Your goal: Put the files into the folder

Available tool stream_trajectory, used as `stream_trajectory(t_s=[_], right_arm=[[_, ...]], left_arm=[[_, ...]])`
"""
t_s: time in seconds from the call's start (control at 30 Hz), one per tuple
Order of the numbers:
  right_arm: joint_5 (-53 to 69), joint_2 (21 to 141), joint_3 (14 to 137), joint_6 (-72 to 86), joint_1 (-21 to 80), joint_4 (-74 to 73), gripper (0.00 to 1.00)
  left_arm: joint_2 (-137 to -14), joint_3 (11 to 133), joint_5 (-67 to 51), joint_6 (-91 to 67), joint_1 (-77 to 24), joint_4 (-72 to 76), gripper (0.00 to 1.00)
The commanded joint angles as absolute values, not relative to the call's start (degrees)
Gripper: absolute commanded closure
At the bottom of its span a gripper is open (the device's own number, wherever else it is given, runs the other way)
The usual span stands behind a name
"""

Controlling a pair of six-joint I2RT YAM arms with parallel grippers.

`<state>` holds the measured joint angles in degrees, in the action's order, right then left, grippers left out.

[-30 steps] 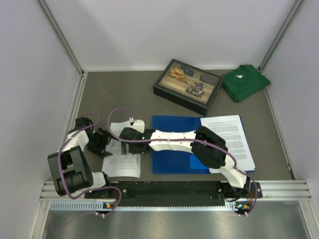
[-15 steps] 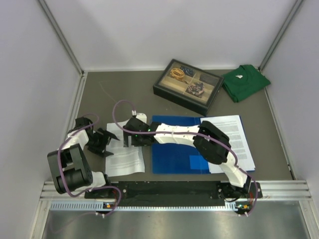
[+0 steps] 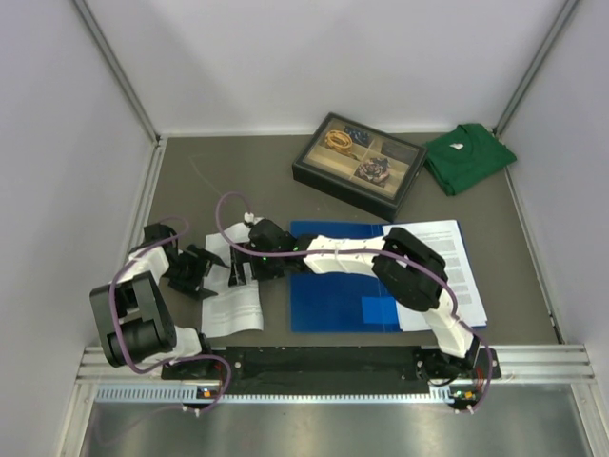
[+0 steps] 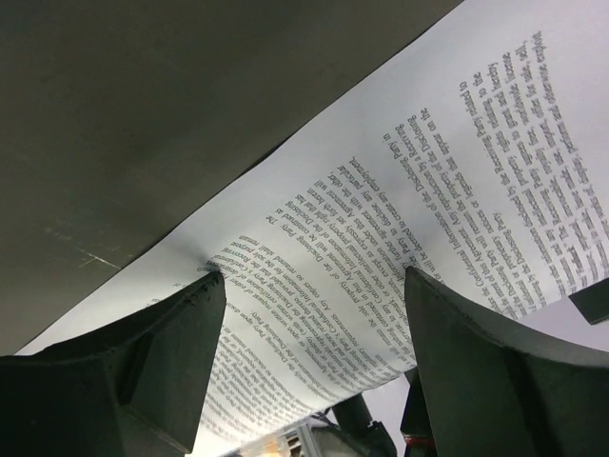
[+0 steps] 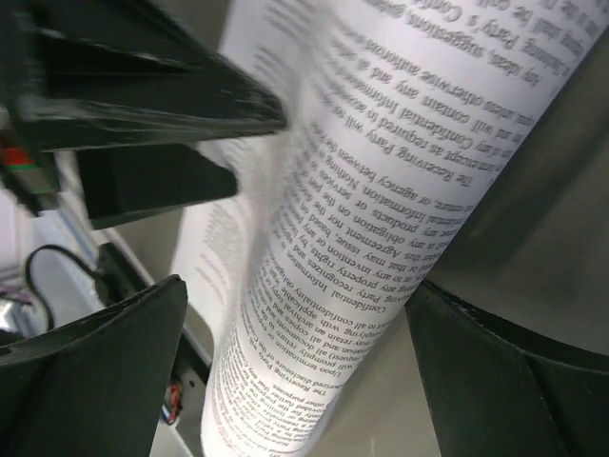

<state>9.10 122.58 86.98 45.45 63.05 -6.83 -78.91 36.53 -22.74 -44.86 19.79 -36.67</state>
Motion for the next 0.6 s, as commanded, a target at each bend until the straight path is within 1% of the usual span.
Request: stream_trajectory(t_s=[0.0,0.1,0.23,0.37,0.43,0.57], right_arm=[[16.34,118.56,86.57,44.03,62.14,3.77,0.05],[18.01,118.57,85.96,44.82,61.79,6.40,0.05],[16.35,118.56,85.69,45.44,60.82,7.21,0.05],[17.14,120.58,86.04,46.93,58.19,9.49,0.04],[16.70,122.51,87.18,47.11,57.48,6.53,0.05],[14.59,125.94,93.33,43.69,57.30,0.44,0.05]], left_arm=[[-81.56,34.10,-18.72,-42.36,19.69,-33.66,0.18],[-81.65,34.36,-18.81,-42.10,19.77,-34.10,0.18],[-81.65,34.72,-18.63,-41.57,19.95,-34.54,0.18],[-81.56,34.80,-18.72,-41.31,19.95,-34.98,0.18],[-81.65,35.15,-18.63,-41.13,20.04,-34.98,0.18],[-83.40,35.68,-19.16,-40.96,20.13,-35.24,0.18]])
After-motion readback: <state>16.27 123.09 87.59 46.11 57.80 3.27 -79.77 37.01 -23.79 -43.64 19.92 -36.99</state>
